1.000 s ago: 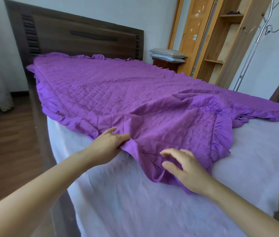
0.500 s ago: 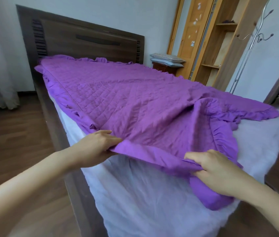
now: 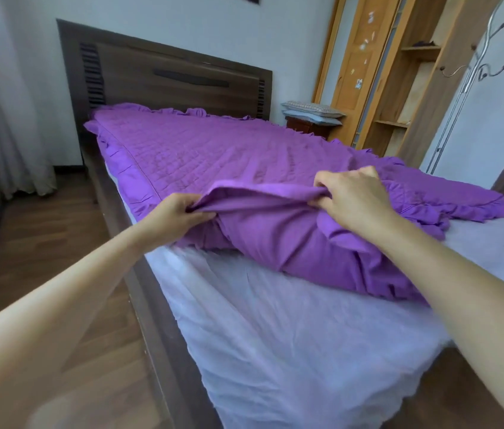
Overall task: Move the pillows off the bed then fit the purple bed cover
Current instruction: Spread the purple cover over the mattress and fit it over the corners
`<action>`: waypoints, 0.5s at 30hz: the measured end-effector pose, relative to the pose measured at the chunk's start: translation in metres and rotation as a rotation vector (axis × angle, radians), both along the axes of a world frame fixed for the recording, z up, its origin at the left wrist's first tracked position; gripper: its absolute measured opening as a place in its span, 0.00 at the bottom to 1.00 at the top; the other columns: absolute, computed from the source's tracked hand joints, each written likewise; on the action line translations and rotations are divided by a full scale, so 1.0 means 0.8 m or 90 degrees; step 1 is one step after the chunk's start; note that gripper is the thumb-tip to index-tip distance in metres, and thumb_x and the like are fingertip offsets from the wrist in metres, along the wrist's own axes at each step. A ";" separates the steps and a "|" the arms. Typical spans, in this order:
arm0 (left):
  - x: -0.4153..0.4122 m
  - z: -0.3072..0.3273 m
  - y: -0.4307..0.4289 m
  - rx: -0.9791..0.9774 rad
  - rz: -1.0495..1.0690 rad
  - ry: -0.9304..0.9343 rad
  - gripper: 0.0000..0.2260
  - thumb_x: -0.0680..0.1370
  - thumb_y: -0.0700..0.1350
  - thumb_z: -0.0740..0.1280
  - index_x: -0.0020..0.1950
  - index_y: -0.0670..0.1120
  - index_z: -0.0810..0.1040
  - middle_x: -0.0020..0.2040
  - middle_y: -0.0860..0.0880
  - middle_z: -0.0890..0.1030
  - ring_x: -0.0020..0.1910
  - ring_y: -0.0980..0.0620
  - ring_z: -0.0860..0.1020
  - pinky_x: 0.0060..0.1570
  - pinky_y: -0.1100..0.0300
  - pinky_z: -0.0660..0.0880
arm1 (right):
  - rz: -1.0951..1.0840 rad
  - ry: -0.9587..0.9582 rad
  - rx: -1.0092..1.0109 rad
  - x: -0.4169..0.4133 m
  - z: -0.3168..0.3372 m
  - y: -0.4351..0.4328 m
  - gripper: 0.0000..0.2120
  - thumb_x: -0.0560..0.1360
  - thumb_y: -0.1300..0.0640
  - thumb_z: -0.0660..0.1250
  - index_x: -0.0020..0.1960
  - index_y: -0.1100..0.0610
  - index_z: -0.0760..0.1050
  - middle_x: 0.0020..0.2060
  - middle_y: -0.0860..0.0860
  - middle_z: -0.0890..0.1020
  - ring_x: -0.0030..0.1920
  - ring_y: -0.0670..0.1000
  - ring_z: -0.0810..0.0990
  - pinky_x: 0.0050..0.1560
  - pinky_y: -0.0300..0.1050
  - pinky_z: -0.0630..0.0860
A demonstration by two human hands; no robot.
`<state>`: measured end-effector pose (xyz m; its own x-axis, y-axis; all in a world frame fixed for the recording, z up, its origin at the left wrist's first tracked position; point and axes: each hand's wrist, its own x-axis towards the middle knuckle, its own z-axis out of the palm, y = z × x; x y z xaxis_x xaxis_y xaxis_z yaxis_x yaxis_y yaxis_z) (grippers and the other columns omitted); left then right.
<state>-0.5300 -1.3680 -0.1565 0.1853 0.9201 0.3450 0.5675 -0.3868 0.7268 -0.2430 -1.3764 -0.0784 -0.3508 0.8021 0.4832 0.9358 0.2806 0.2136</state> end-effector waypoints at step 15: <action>0.044 -0.042 0.088 0.151 0.343 0.261 0.10 0.78 0.46 0.62 0.56 0.43 0.72 0.54 0.42 0.79 0.57 0.40 0.72 0.55 0.48 0.64 | 0.008 -0.171 -0.165 0.034 -0.126 0.038 0.11 0.78 0.49 0.58 0.58 0.50 0.71 0.56 0.48 0.78 0.60 0.51 0.75 0.69 0.59 0.49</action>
<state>-0.4945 -1.2978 -0.1900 -0.1167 0.8293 0.5466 0.9335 -0.0963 0.3454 -0.2158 -1.3461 -0.1793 -0.4488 0.8802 0.1543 0.8518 0.3692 0.3717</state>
